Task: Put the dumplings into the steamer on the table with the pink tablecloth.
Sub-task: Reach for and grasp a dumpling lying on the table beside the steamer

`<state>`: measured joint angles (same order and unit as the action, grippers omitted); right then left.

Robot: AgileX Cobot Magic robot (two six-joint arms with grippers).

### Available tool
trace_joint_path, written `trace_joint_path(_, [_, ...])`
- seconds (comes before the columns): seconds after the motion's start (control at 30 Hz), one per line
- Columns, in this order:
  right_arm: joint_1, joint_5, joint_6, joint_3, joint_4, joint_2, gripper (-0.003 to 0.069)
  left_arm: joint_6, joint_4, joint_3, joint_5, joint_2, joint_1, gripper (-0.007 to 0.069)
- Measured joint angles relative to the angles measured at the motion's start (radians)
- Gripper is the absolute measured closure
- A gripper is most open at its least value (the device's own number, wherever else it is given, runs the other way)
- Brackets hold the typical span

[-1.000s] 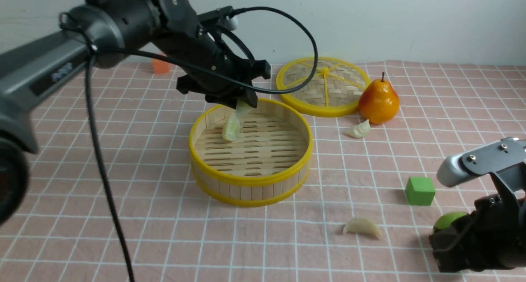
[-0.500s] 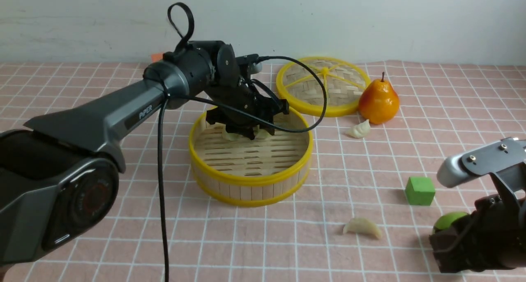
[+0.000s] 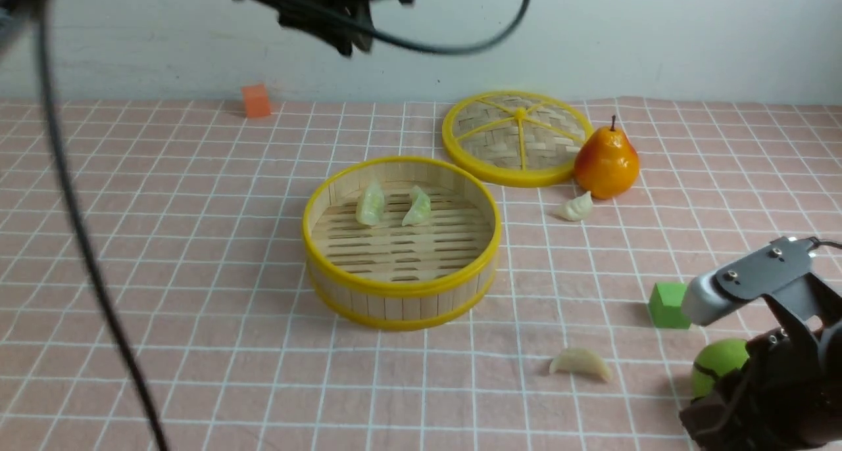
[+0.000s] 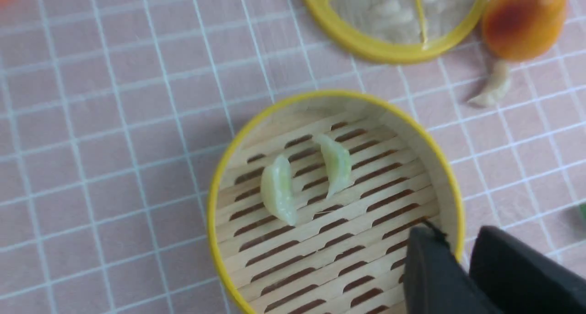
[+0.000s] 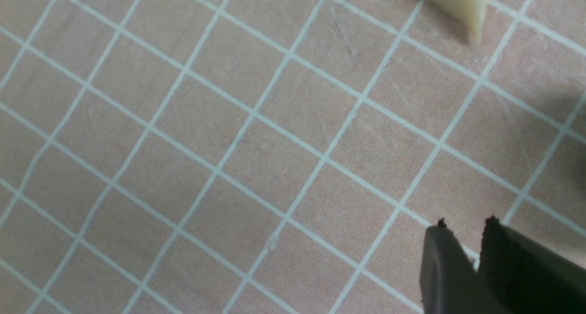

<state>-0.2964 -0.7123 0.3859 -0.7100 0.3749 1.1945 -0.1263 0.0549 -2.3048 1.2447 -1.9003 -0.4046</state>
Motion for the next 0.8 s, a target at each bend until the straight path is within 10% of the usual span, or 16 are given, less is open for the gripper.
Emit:
trace_joint_path(0.1, [-0.034,0.013,0.114,-0.076,0.021,0.108,0.0425,-0.032,-0.007,0.103,0.002,0.198,0.000,0.0638])
trace_joint_path(0.4, [-0.098,0.121,0.302,-0.334,-0.036,0.485,0.0263,-0.071,-0.071,0.828,-0.101,0.722,0.000,0.0638])
trace_joint_path(0.6, [-0.098,0.124,0.305,-0.425,-0.121,0.651,0.0274,-0.144,-0.096,1.220,-0.149,1.015,0.000,0.0638])
trace_joint_path(0.8, [-0.104,0.054,0.299,-0.487,-0.172,0.716,0.0470,-0.184,-0.219,1.493,-0.175,1.400,0.000,0.0638])
